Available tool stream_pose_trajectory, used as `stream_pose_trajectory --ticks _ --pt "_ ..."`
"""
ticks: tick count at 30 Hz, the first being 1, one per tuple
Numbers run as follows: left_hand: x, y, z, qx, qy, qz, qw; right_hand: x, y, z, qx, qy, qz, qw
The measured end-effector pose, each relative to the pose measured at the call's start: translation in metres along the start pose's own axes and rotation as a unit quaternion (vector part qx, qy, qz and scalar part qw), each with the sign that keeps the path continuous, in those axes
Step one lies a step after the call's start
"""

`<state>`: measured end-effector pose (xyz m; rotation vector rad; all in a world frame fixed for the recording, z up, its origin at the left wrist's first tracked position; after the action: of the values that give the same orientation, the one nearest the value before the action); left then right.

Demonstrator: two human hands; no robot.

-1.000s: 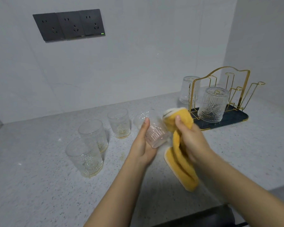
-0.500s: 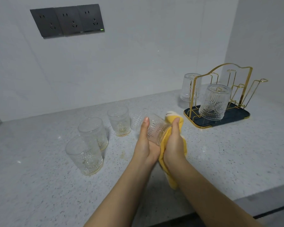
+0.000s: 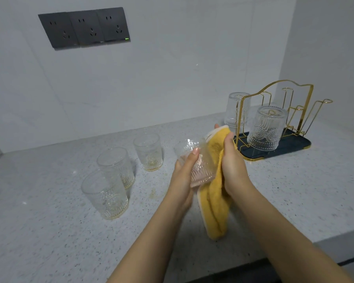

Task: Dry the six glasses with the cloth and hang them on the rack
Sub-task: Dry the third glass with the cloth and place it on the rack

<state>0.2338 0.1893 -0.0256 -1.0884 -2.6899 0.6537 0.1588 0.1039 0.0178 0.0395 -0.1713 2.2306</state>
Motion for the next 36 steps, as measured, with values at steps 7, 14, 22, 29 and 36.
stream_pose_trajectory --ticks 7,14,22,29,36 --pt "0.011 -0.014 -0.007 -0.163 -0.015 0.094 0.982 0.005 0.001 0.025 0.116 0.106 -0.025 0.987" --pt "0.024 -0.027 0.008 0.028 0.175 0.171 0.969 0.008 0.010 0.031 0.068 0.218 0.028 0.973" --pt "0.009 -0.005 0.000 -0.144 0.029 0.054 0.988 -0.015 0.029 0.036 0.237 0.202 -0.190 0.931" --pt "0.016 -0.015 0.012 0.100 0.178 0.091 0.975 -0.004 0.023 0.034 0.128 0.294 -0.136 0.937" --pt "0.007 -0.014 0.007 -0.113 0.032 0.075 0.990 -0.018 0.044 0.025 0.114 0.218 -0.217 0.945"
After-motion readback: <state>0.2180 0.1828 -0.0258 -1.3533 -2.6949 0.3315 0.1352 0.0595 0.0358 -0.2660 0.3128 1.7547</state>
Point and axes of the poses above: each hand's wrist, its own x-axis away from the middle knuckle, its own y-axis out of the back of the hand, z = x × y, the point moved 8 cm from there along -x, towards the middle knuckle, and after that the axes turned 4 degrees about -y, right-handed, at the moved point
